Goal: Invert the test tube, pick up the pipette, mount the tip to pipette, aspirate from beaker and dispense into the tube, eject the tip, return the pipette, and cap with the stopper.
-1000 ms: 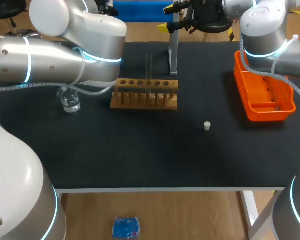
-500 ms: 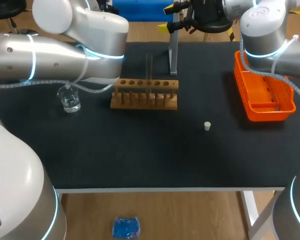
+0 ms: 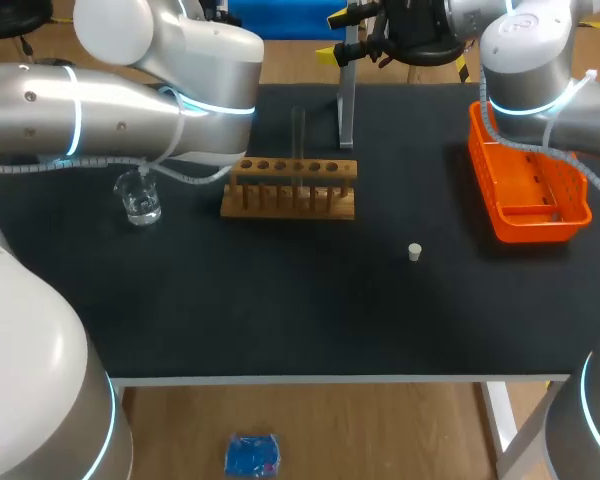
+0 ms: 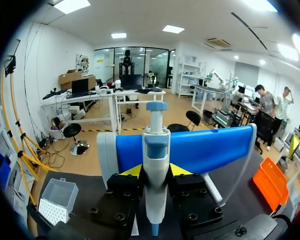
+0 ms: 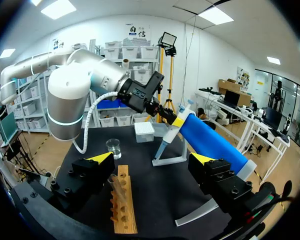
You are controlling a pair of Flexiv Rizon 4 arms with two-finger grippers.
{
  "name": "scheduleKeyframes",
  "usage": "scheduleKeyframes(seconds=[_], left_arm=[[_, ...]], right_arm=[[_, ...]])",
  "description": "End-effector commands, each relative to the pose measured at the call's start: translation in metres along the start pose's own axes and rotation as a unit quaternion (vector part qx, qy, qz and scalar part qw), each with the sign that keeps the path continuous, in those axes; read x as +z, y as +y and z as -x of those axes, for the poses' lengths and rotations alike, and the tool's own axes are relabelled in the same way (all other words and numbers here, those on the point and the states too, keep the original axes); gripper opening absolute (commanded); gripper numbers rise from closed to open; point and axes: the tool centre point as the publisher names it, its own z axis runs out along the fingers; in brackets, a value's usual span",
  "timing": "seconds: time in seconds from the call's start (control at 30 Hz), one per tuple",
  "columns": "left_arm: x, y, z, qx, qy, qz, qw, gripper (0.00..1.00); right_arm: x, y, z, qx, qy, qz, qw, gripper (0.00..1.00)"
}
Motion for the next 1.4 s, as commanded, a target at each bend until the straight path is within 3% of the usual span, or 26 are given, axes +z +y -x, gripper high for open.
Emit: scheduleKeyframes(seconds=[0.03, 0.6, 0.63, 0.67, 0.7, 1.17, 1.3, 1.4], left_arm=[[0.001, 0.0, -0.001, 0.001, -0.002, 0.002, 1.0, 0.0], [-0.002, 0.025, -0.019, -0.003, 0.003, 0.015, 1.0, 0.01], [-0.002, 0.027, -0.02, -0.004, 0.004, 0.017, 1.0, 0.42], [-0.001, 0.028, -0.02, -0.005, 0.004, 0.018, 1.0, 0.65], [-0.001, 0.03, -0.02, -0.007, 0.003, 0.019, 1.0, 1.0], [-0.018, 0.022, -0.025, -0.006, 0.004, 0.007, 1.0, 1.0], [-0.032, 0.016, -0.031, 0.001, 0.015, -0.003, 1.0, 1.0], [-0.045, 0.013, -0.038, 0.007, 0.049, -0.005, 0.999, 1.0]], right_arm=[[-0.001, 0.0, 0.0, 0.0, 0.001, -0.001, 1.0, 1.0], [-0.001, 0.0, 0.0, 0.0, 0.001, -0.001, 1.0, 1.0], [-0.001, 0.0, 0.0, 0.0, 0.001, -0.001, 1.0, 1.0], [-0.001, 0.0, 0.0, 0.0, 0.001, -0.001, 1.0, 1.0], [-0.001, 0.0, 0.0, 0.0, 0.001, -0.001, 1.0, 1.0], [-0.001, 0.0, 0.0, 0.0, 0.001, -0.001, 1.0, 1.0], [-0.001, 0.0, 0.0, 0.0, 0.001, -0.001, 1.0, 1.0], [-0.001, 0.0, 0.0, 0.0, 0.001, -0.001, 1.0, 1.0]])
